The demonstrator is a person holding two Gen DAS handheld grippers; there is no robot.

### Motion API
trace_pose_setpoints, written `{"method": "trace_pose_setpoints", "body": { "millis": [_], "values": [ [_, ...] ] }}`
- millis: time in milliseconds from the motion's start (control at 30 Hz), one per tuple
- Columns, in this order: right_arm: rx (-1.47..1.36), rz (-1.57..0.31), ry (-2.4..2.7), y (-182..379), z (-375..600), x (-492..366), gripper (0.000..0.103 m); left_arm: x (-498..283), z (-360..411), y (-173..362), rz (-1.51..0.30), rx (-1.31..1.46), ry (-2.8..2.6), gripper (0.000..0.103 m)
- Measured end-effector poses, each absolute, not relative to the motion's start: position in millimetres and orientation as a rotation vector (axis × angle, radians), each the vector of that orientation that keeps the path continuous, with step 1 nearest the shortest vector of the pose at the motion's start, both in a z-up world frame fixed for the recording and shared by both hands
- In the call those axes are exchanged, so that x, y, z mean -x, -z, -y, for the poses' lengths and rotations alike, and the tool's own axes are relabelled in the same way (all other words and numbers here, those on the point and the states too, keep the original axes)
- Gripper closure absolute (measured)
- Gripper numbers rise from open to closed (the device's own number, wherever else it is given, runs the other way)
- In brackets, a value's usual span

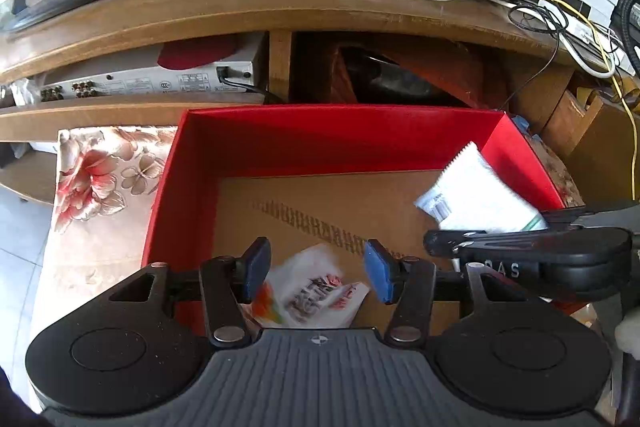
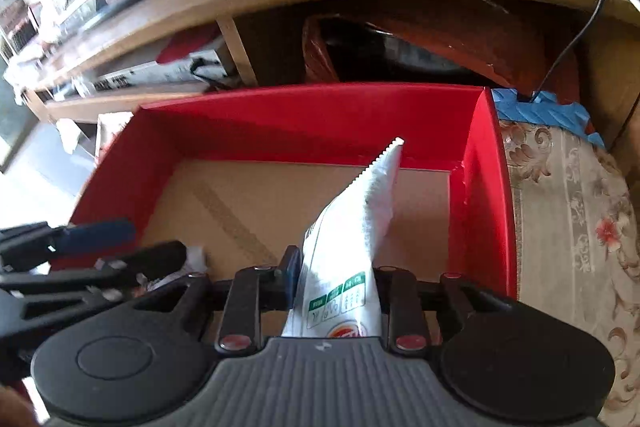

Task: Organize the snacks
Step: 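Lower the white snack bag into the red box and open the left gripper, then lower the white sachet into the red box and open the right gripper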

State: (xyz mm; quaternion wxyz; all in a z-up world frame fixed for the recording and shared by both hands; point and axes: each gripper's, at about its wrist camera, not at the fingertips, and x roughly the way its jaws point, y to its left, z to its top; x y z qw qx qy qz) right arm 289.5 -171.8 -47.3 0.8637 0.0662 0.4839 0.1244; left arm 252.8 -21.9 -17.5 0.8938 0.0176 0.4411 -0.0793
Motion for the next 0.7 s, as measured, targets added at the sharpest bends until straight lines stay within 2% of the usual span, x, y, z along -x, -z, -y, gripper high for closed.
{"method": "trace_pose_setpoints", "body": {
  "millis": [100,300,700],
  "values": [
    [-0.134,-0.984,-0.275,40.6,170.2,-288.3,0.056,-251.9,23.2,15.5,-0.904,-0.050,0.156,0.036],
    [-0.117,-0.952,-0.254,28.1,170.0,-282.6,0.051,-248.8,20.0,8.6,-0.887,-0.048,0.146,0.030],
    [-0.065,-0.887,-0.203,0.2,165.4,-261.7,0.051,-233.7,16.8,-8.0,-0.852,-0.043,0.150,0.025]
  ]
}}
